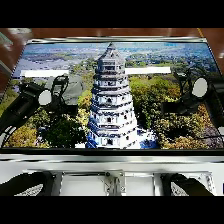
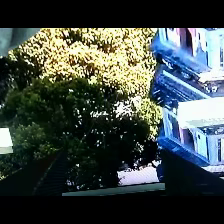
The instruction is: Fold the shirts.
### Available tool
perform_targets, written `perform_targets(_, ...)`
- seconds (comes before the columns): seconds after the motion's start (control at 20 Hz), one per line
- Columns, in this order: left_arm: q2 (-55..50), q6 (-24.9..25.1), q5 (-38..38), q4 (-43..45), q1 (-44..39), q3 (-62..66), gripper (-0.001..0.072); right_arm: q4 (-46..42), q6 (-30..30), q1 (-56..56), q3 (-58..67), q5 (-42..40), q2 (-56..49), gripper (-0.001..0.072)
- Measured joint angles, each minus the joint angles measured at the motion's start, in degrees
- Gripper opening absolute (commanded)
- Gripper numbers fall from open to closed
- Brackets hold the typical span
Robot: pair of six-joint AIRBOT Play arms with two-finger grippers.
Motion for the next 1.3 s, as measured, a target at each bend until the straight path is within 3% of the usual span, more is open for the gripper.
perform_targets(0.3, 0.0, 0.0, 0.0, 0.0, 0.0, 0.0, 0.0702, 0.0, 0.0, 0.0, 0.0, -0.6, 0.0, 0.0686)
perform_targets(0.85, 0.0, -0.1, 0.3, 0.0, 0.0, 0.0, 0.0703, 0.1, 0.0, 0.0, 0.0, -9.6, 0.0, 0.0685)
perform_targets(1.3, 0.0, -0.6, 16.1, 0.0, 0.0, 0.0, 0.0702, 0.1, -0.7, 0.0, 0.0, -13.0, 0.0, 0.0684)
